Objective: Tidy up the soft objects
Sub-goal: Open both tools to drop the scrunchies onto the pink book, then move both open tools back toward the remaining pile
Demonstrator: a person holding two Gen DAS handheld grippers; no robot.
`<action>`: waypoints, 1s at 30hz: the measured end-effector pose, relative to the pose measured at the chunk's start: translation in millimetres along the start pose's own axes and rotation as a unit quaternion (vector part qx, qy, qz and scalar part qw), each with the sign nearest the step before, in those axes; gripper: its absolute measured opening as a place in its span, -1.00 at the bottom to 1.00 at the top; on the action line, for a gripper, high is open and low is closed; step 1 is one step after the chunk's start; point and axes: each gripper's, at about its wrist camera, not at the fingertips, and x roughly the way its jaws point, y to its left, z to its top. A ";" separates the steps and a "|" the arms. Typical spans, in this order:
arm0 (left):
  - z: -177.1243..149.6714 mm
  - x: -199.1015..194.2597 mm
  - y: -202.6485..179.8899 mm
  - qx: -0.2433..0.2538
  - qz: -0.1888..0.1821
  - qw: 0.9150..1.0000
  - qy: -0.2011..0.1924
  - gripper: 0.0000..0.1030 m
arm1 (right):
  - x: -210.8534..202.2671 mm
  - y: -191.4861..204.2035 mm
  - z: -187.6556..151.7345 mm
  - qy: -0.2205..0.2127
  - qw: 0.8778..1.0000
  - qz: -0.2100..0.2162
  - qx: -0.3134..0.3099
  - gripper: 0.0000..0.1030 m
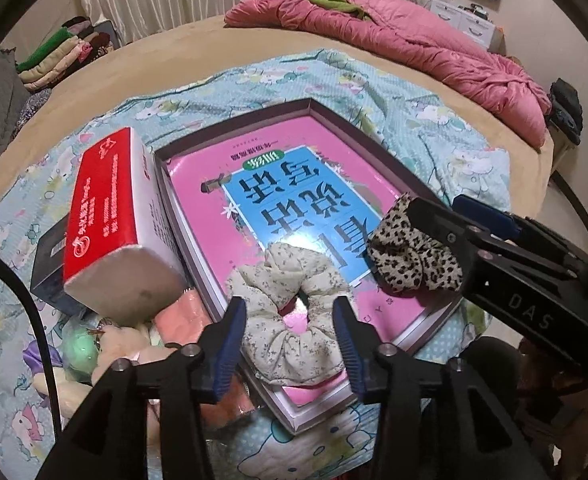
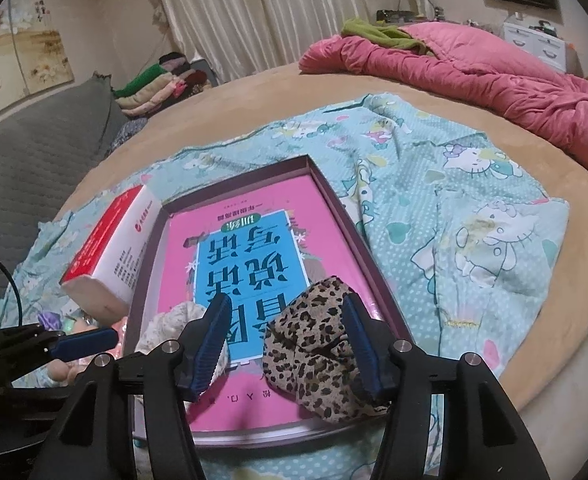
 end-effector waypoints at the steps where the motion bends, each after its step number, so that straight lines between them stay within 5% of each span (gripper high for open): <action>1: 0.2 -2.6 0.2 0.000 -0.001 1.000 -0.003 -0.02 | -1.4 0.0 0.3 -0.003 1.000 0.000 0.001 0.15; 9: 1.1 -21.1 2.2 0.001 0.006 1.000 -0.023 0.17 | -12.0 -1.1 4.0 -0.024 1.000 0.002 0.017 0.21; 11: 1.0 -26.2 5.1 -0.002 0.006 1.000 -0.026 0.18 | -16.8 -1.1 4.2 -0.032 0.999 0.001 0.021 0.44; 30: -16.7 -82.7 71.5 -0.071 0.041 0.995 -0.065 0.34 | -62.9 46.5 12.2 -0.081 0.996 0.029 -0.010 0.47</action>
